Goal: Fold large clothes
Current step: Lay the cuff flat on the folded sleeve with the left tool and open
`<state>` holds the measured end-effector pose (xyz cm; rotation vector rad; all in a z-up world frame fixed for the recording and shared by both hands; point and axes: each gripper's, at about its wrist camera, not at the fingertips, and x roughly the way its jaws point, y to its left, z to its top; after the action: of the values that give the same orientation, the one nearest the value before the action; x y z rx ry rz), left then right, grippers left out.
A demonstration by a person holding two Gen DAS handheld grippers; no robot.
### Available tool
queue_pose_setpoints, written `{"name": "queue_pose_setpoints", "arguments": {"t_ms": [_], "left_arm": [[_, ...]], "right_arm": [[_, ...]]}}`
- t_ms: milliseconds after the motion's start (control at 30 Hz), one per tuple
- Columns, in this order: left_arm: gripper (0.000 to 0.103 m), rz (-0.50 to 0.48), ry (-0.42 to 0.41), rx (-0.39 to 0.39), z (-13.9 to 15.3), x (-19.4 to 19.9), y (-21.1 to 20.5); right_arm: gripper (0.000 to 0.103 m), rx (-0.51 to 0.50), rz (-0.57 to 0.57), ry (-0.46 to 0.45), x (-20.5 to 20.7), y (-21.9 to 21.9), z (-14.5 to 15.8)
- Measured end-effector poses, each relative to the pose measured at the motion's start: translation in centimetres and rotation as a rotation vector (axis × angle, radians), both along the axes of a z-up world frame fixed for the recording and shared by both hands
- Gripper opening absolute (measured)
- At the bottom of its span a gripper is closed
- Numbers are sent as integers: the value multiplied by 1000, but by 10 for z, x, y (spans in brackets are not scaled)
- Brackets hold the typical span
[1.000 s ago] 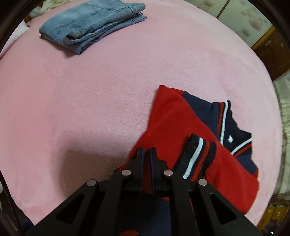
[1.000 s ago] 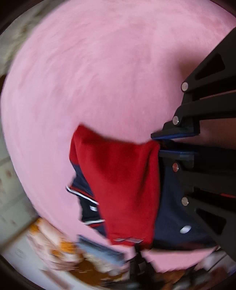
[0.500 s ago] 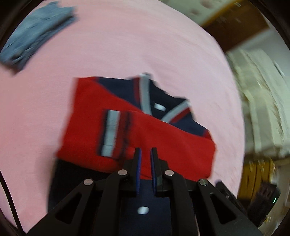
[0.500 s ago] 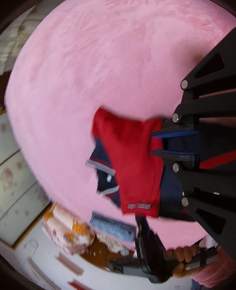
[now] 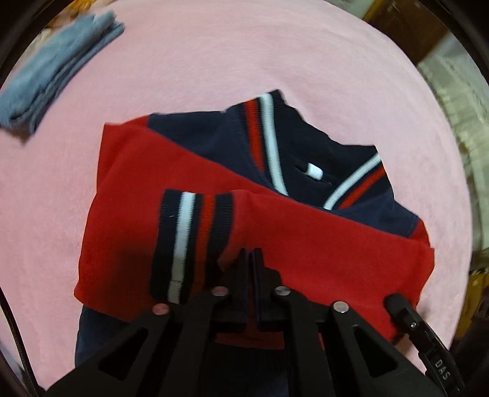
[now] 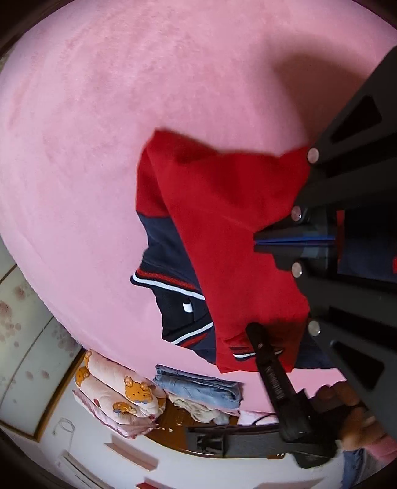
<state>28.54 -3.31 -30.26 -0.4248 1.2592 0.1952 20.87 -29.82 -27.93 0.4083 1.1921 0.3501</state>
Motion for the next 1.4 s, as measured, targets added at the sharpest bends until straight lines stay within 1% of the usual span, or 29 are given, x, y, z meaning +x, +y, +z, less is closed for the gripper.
{"name": "queue_pose_setpoints", "arguments": {"t_ms": [100,167,200,233,300,367,467,500,567,633,667,700,767,800,833,867,933,967,1000,1033,1067,1100,1167,1200,1233,1267,1333,1367,1400], "left_arm": [[1,-18,-8,-12,0,-1,4],[1,-12,-6,-11,0,-2,5],[1,-9,-5,-11,0,-3,6],[1,-6,-7,-11,1,-3,5],[1,-14,-10,-13,3,-4,5],[1,-26,-13,-23,7,-5,3],[2,-41,-39,-58,17,-8,3],[2,-48,-51,-71,21,-9,2],[2,-66,-65,-84,28,-8,0],[2,-82,-73,-94,31,-5,-3],[2,-81,-67,-86,28,7,-13],[2,-70,-44,-52,26,12,-14],[2,-57,-12,12,24,15,-14],[2,-49,2,42,20,19,-10],[2,-39,7,35,18,20,-9],[2,-24,6,7,16,20,-4],[2,35,-15,-82,13,17,11],[2,53,-20,-99,12,16,16],[2,64,-27,-111,13,14,19],[2,72,-36,-103,15,12,21],[2,70,-39,-89,16,11,21],[2,64,-42,-87,17,10,22],[2,56,-53,-65,22,8,21],[2,58,-63,-41,28,5,20],[8,62,-72,-22,32,3,19],[13,74,-80,13,36,1,21],[28,87,-123,74,54,-13,25],[33,88,-141,83,58,-16,27],[44,87,-166,97,68,-24,29]], "right_arm": [[0,-99,-40,-20,-3,-18,3],[0,-162,-112,-1,-6,-40,1],[0,-213,-146,19,-7,-53,-1],[0,-213,-155,25,-8,-61,-2],[0,-170,-184,26,-10,-74,2],[0,-131,-187,4,-12,-79,11],[0,-88,-103,-87,-11,-63,32],[0,-74,-72,-102,-12,-54,35],[0,-40,0,-118,-7,-33,38],[0,-13,71,-115,1,-7,33],[0,-12,101,-108,5,4,30],[0,-18,130,-94,12,19,24],[0,-33,143,-74,23,36,11],[0,-59,138,-60,29,42,5],[0,-84,129,-54,32,43,2],[0,-96,115,-51,36,41,0],[0,-80,81,-50,42,32,-1],[0,-63,72,-55,44,26,0],[0,-108,46,-74,43,16,3],[0,-188,22,-87,43,9,5],[0,-240,8,-92,43,-3,6],[0,-217,-7,-81,42,-13,5],[0,-144,-76,-70,36,-39,9],[0,-188,-103,-81,32,-46,14],[0,-260,-121,-92,28,-50,17],[0,-298,-130,-101,23,-54,21],[0,-285,-165,-99,10,-64,29],[0,-254,-196,-96,0,-70,35],[0,-228,-214,-95,-7,-73,39]]}}
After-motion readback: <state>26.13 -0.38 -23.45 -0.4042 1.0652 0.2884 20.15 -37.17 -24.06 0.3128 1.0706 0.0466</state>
